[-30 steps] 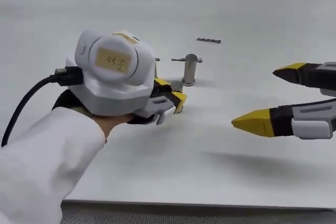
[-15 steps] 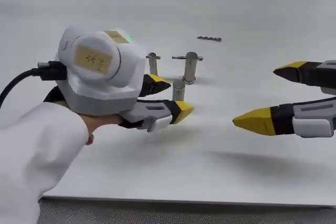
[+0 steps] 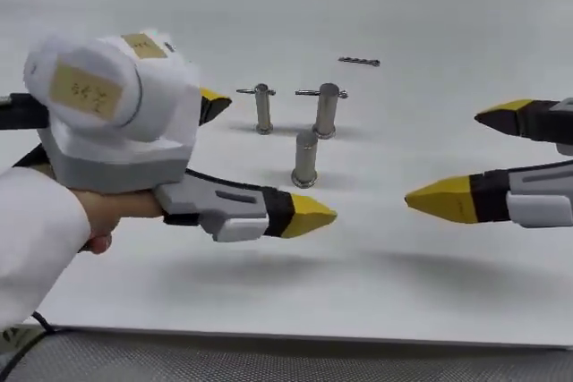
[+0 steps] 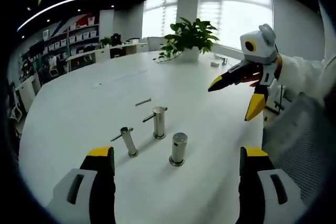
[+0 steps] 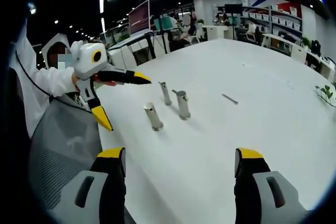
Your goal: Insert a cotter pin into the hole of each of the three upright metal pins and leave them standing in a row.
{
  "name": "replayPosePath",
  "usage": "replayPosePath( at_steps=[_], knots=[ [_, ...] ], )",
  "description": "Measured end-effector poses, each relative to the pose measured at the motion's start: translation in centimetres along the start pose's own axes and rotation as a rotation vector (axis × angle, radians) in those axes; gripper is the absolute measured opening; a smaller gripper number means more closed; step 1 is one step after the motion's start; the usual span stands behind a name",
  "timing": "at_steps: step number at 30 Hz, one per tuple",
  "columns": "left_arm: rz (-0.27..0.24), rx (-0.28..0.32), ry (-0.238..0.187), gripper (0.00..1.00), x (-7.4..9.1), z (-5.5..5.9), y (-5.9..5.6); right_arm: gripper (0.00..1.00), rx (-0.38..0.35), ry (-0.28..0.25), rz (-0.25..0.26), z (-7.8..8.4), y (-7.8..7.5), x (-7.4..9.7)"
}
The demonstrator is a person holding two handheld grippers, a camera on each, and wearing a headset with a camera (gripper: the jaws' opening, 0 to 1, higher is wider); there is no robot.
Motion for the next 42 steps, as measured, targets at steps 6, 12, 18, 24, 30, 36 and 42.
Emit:
replayPosePath(
  at_steps=[6, 12, 18, 24, 30, 36, 42],
  knots=[
    [0.014, -0.031, 0.031, 0.99, 0.9, 0.8, 0.1, 0.83, 0.003, -0.004, 0.001, -0.3, -0.2, 0.1],
    [0.051, -0.013, 0.082, 0.99, 1.4, 2.7, -0.8, 0.83, 0.022, -0.010, 0.005, -1.4, -0.5, 0.5],
    [0.055, -0.009, 0.080, 0.99, 1.8, 2.9, -1.4, 0.80, 0.078, 0.004, 0.023, -3.0, -1.5, 0.6],
    [0.036, -0.015, 0.058, 0.99, 2.1, 2.3, -1.3, 0.74, 0.132, 0.014, 0.034, -4.9, -3.1, 0.1],
    [0.028, 0.037, 0.015, 0.99, 2.5, 1.7, -1.3, 0.68, 0.202, 0.055, 0.041, -6.6, -4.8, -0.9],
    [0.017, 0.075, -0.016, 0.99, 3.1, 1.4, -0.8, 0.59, 0.190, 0.043, 0.021, -8.2, -6.1, -2.4],
    [0.009, 0.108, -0.030, 0.99, 3.4, 1.4, -0.4, 0.51, 0.252, 0.097, 0.046, -9.2, -7.6, -4.4]
  ],
)
Point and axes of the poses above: the centre of the closed fingertips' face, and the gripper's own axes: x roughly backward along the fingers, y roughly to its left, z roughly out of its underside, the point moved 2 cm from there along x, roughly backward along the fingers, and after that the axes turned 14 degrees about -x, right-handed, at the moved point
